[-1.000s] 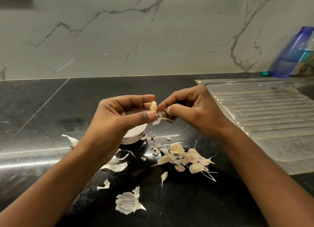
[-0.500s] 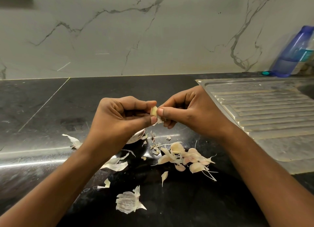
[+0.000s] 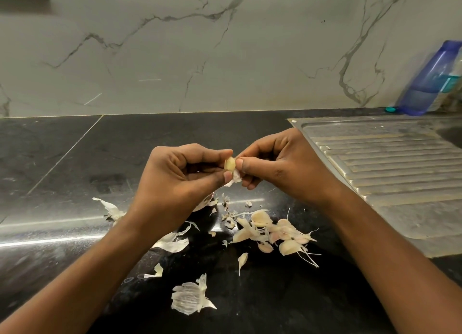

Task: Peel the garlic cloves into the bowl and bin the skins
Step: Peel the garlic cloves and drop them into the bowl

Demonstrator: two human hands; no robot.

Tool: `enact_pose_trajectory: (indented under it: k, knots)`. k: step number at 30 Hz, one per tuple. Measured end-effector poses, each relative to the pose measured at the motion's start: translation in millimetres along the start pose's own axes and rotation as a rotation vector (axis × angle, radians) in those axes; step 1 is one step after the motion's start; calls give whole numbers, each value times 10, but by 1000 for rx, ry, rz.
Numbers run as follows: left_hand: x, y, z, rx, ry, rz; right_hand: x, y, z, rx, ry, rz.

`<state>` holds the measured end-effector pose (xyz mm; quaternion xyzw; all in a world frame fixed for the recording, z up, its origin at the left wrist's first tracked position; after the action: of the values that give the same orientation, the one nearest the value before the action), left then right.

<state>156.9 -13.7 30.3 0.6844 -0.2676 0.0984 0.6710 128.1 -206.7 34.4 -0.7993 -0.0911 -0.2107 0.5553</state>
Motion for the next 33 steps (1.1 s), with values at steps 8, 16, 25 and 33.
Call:
enact_pose_trajectory:
  k: [8, 16, 25, 33]
  knots:
    - [-5, -60, 14, -151, 9, -205, 21, -2, -18, 7, 60, -5]
    - [6, -108, -8, -278, 47, -350, 26, 1, -53, -9, 87, -15]
    - [30, -135, -65, -246, 76, -325, 2, 18, -9, -23, 27, 10]
    - [29, -128, -63, -276, 74, -342, -7, 6, 50, -42, -26, -36]
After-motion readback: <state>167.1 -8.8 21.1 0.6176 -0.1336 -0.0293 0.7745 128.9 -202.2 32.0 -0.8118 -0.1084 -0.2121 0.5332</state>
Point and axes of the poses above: each hand's wrist, its own x-axis towards the middle knuckle, its own z-axis out of the palm, y = z × x, the point moved 5 cm from there along x, towards the middle knuckle, and after that the axes turned 13 degrees about y, right-handed, at the moved point
